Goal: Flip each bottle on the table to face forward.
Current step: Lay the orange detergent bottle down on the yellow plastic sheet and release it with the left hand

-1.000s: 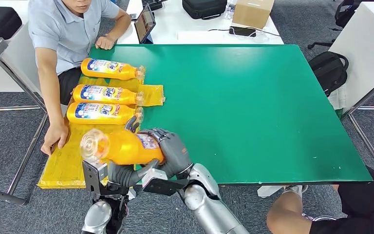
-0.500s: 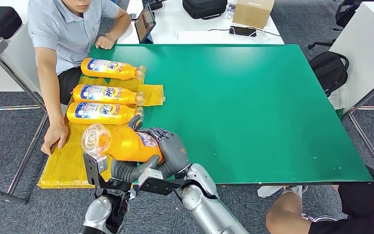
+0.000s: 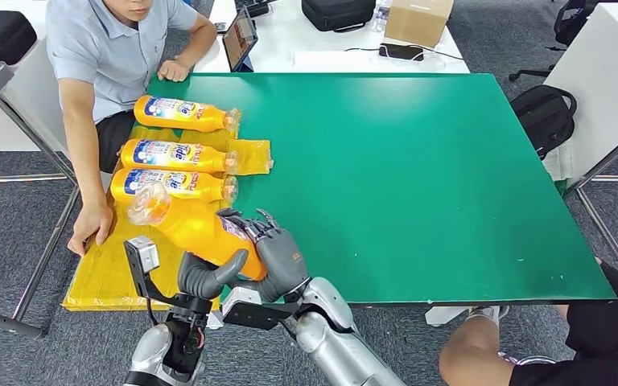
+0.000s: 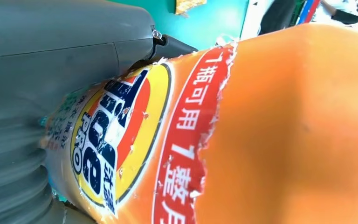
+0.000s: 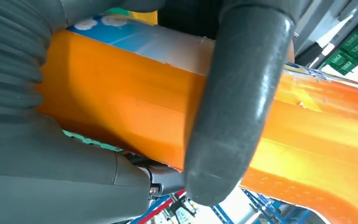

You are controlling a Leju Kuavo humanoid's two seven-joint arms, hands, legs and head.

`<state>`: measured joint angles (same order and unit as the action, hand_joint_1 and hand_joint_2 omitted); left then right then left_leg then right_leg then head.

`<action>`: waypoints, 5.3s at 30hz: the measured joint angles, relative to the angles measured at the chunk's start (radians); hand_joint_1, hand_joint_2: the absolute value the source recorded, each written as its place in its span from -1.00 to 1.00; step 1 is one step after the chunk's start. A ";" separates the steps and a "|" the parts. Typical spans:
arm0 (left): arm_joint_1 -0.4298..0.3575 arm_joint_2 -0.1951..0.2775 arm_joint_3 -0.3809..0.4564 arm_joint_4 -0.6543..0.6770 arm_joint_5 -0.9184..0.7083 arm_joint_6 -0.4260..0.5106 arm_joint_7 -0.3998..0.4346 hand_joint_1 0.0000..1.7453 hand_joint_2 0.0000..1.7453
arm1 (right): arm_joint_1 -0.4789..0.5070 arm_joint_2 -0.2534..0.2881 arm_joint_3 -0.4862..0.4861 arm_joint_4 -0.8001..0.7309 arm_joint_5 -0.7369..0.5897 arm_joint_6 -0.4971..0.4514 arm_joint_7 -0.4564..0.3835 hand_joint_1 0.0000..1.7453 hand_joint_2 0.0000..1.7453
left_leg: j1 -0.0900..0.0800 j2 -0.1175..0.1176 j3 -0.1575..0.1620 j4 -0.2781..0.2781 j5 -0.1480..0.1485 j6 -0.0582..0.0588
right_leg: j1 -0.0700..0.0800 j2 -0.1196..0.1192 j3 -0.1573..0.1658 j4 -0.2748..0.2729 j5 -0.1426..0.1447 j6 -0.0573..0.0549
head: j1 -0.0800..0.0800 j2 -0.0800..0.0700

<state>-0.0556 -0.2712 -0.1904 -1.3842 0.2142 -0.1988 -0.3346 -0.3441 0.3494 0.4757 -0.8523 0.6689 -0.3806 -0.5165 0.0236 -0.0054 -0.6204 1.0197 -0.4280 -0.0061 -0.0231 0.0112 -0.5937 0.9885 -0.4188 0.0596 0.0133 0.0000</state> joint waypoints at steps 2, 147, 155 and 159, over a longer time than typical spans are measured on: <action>-0.001 0.000 0.007 0.005 0.017 -0.001 0.002 1.00 1.00 | -0.001 0.001 0.004 0.011 -0.002 -0.010 0.004 -1.00 -1.00 | 0.000 0.000 0.000 0.000 0.000 0.000 | 0.000 0.000 0.000 0.000 0.000 0.000 | 0.000 0.000; -0.511 0.733 -0.566 0.428 -0.709 -0.085 -0.014 -1.00 1.00 | -0.006 -0.132 0.300 -0.345 -0.363 -0.316 -0.148 -1.00 -1.00 | 0.004 0.000 0.004 -0.001 0.004 -0.005 | 0.003 0.000 0.004 0.004 0.002 -0.004 | 0.000 0.000; -0.437 0.748 -0.512 0.330 -0.579 -0.135 -0.060 -1.00 1.00 | -0.013 -0.132 0.317 -0.345 -0.378 -0.316 -0.148 -1.00 -1.00 | 0.003 0.000 0.005 -0.001 0.004 -0.005 | 0.003 0.000 0.003 0.004 0.002 -0.004 | 0.000 0.000; -0.369 0.750 -0.464 0.263 -0.480 -0.149 -0.104 -1.00 1.00 | -0.018 -0.132 0.327 -0.345 -0.384 -0.316 -0.148 -1.00 -1.00 | 0.004 0.000 0.004 -0.001 0.004 -0.005 | 0.003 0.000 0.002 0.004 0.002 -0.004 | 0.000 0.000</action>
<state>-0.4249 0.4786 -0.6542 -1.1214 -0.2658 -0.3482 -0.4385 -0.3616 0.2171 0.8029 -1.1975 0.2851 -0.6966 -0.6644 0.0272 -0.0049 -0.6163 1.0191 -0.4238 -0.0112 -0.0197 0.0110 -0.5916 0.9928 -0.4169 0.0555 0.0133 0.0000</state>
